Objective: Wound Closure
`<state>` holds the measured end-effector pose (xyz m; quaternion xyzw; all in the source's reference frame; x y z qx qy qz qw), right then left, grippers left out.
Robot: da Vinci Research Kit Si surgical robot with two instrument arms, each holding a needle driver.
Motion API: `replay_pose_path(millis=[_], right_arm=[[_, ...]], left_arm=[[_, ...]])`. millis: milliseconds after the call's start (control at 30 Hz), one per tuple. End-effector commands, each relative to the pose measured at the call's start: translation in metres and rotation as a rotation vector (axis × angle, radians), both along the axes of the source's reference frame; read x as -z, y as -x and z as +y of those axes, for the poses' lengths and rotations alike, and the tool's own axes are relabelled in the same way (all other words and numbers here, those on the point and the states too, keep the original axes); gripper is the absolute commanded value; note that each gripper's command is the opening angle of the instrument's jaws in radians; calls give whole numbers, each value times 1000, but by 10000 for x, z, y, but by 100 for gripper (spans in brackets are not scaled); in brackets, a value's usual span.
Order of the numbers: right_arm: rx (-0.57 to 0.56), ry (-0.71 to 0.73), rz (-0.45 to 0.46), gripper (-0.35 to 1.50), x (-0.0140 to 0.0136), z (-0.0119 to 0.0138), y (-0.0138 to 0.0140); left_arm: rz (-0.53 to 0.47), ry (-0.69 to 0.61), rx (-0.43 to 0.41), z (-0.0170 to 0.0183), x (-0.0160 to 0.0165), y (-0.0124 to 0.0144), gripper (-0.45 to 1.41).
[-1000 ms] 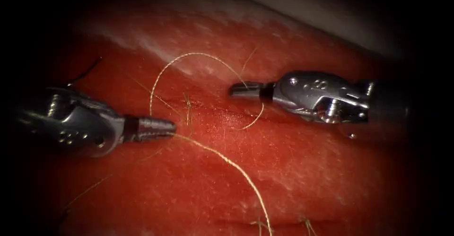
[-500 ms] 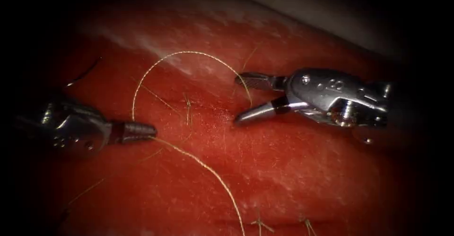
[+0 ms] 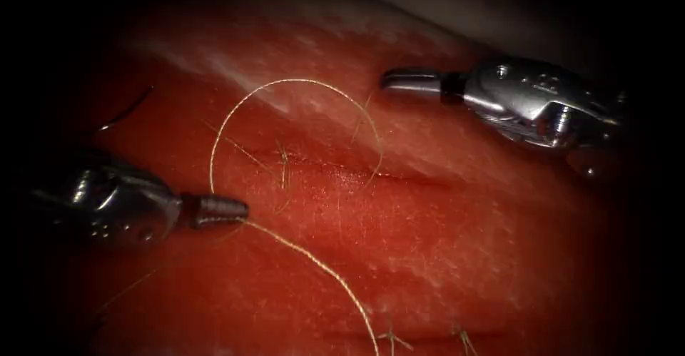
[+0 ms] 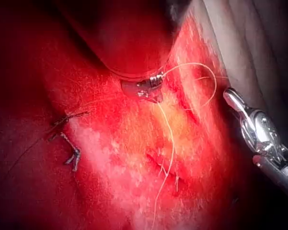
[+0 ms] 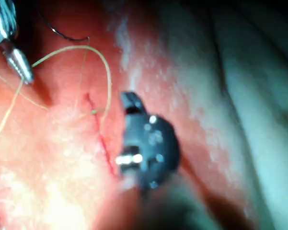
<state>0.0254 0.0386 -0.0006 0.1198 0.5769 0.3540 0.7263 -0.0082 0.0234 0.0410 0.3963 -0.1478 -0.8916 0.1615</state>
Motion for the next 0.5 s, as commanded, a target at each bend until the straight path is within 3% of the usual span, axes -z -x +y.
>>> replay_pose_path(millis=[33,100,233,333,500], right_arm=[[-5,5,3,-35,-8,8,-12],[-5,36,0,-35,-36,11,-26],[62,53,-15,-35,-71,-9,-43],[77,46,-5,-35,-69,-13,-48],[65,45,50,-35,-37,-17,-51]], left_arm=[[-2,-1,1,-4,-6,5,-35],[-8,-2,3,-2,-5,8,-35],[-25,0,16,8,-5,12,-35],[-33,6,22,17,-10,21,-35],[-83,-54,49,40,-32,51,-35]])
